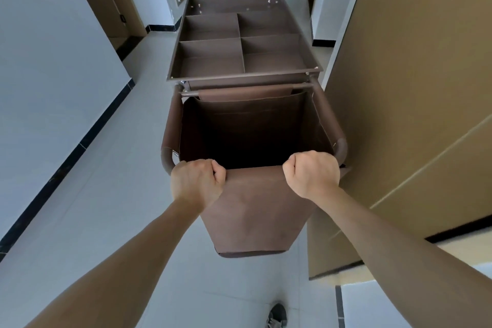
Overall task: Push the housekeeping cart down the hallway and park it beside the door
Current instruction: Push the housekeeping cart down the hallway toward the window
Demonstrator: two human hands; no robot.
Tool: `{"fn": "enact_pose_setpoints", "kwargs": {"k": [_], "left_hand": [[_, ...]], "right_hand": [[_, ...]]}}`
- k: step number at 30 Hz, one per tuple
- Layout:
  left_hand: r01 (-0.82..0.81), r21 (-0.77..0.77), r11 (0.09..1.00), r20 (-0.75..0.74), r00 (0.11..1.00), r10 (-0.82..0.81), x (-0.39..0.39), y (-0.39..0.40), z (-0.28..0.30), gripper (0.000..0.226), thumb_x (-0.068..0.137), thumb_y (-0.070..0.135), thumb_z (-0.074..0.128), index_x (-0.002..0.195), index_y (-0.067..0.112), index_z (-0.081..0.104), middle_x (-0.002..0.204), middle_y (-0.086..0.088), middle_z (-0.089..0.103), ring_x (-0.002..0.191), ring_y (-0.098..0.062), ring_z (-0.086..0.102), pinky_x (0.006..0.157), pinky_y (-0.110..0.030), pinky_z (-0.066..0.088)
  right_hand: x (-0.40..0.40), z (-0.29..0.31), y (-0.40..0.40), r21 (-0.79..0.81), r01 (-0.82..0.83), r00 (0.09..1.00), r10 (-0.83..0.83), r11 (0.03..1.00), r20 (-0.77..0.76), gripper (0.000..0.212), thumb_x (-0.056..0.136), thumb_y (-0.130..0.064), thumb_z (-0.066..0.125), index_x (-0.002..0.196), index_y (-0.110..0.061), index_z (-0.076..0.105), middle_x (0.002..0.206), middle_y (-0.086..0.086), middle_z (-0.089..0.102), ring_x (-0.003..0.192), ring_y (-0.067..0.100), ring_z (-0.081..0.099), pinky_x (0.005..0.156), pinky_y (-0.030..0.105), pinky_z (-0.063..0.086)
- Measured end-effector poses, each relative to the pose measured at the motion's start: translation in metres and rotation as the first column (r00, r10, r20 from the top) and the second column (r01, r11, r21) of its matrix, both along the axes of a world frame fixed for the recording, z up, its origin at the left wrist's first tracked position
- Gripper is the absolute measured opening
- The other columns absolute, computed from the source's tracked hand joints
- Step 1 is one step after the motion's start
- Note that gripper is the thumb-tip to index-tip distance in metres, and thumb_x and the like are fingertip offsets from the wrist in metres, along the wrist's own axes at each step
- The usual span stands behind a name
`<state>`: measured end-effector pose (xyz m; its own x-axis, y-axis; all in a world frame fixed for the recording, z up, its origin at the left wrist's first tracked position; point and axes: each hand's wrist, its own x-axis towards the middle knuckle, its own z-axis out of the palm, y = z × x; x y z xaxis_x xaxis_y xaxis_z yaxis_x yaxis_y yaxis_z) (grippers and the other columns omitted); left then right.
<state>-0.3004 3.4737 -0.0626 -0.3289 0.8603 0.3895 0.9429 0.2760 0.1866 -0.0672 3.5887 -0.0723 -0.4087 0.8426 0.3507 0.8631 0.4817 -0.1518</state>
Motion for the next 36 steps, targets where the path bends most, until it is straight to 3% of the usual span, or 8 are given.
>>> {"fn": "enact_pose_setpoints", "kwargs": {"k": [4, 12, 18, 23, 28, 36], "left_hand": [[-0.025, 0.019, 1.0, -0.007, 1.0, 0.026, -0.005, 0.046, -0.002, 0.047, 0.088, 0.024, 0.03, 0.043, 0.012, 0.04, 0.039, -0.006, 0.044, 0.036, -0.031, 0.04, 0.045, -0.036, 0.043], [-0.035, 0.03, 0.999, -0.025, 0.999, 0.036, -0.016, 0.125, -0.004, 0.049, 0.087, 0.023, 0.031, 0.042, 0.011, 0.043, 0.038, -0.005, 0.044, 0.035, -0.031, 0.04, 0.044, -0.032, 0.038], [-0.06, -0.026, 0.998, -0.003, 0.998, 0.06, -0.029, 0.182, -0.005, 0.05, 0.087, 0.026, 0.029, 0.043, 0.012, 0.048, 0.04, -0.002, 0.049, 0.038, -0.03, 0.043, 0.05, -0.038, 0.048], [-0.062, -0.056, 0.997, -0.001, 0.998, 0.062, -0.054, 0.237, -0.007, 0.053, 0.088, 0.028, 0.025, 0.045, 0.012, 0.051, 0.042, -0.002, 0.053, 0.04, -0.029, 0.046, 0.053, -0.039, 0.048], [-0.054, -0.069, 0.996, 0.008, 0.998, 0.055, -0.088, 0.291, -0.005, 0.052, 0.089, 0.027, 0.028, 0.045, 0.011, 0.05, 0.041, -0.004, 0.05, 0.039, -0.03, 0.045, 0.051, -0.039, 0.048], [-0.013, -0.023, 1.0, 0.003, 1.0, 0.013, -0.153, 0.386, -0.001, 0.048, 0.087, 0.024, 0.032, 0.043, 0.011, 0.045, 0.039, -0.004, 0.045, 0.035, -0.03, 0.04, 0.046, -0.033, 0.043]], "right_hand": [[-0.01, -0.001, 0.047, 0.014, -0.012, 0.999, 0.013, 1.0, -0.042, 0.056, 0.094, -0.041, 0.026, 0.046, -0.024, 0.048, 0.04, -0.009, 0.036, 0.037, 0.006, 0.033, 0.046, 0.016, 0.026], [-0.023, -0.003, 0.131, 0.0, -0.029, 0.999, 0.029, 1.0, -0.027, 0.053, 0.095, -0.039, 0.032, 0.048, -0.022, 0.051, 0.042, -0.006, 0.042, 0.039, 0.011, 0.04, 0.047, 0.019, 0.036], [-0.035, 0.0, 0.191, -0.024, -0.047, 0.999, 0.046, 0.999, -0.016, 0.054, 0.095, -0.038, 0.03, 0.052, -0.018, 0.057, 0.047, 0.0, 0.051, 0.044, 0.019, 0.05, 0.052, 0.026, 0.046], [-0.06, 0.001, 0.246, -0.002, -0.048, 0.999, 0.048, 0.999, -0.012, 0.051, 0.094, -0.036, 0.032, 0.048, -0.021, 0.046, 0.043, -0.004, 0.041, 0.038, 0.013, 0.036, 0.049, 0.02, 0.026], [-0.093, -0.001, 0.301, -0.017, -0.044, 0.999, 0.044, 0.999, -0.005, 0.054, 0.095, -0.036, 0.033, 0.05, -0.018, 0.056, 0.044, -0.002, 0.044, 0.04, 0.016, 0.043, 0.049, 0.022, 0.035], [-0.159, 0.004, 0.39, -0.044, -0.008, 0.999, 0.01, 0.999, 0.041, 0.053, 0.095, -0.036, 0.03, 0.046, -0.022, 0.045, 0.04, -0.007, 0.035, 0.039, 0.015, 0.041, 0.047, 0.023, 0.034]]}}
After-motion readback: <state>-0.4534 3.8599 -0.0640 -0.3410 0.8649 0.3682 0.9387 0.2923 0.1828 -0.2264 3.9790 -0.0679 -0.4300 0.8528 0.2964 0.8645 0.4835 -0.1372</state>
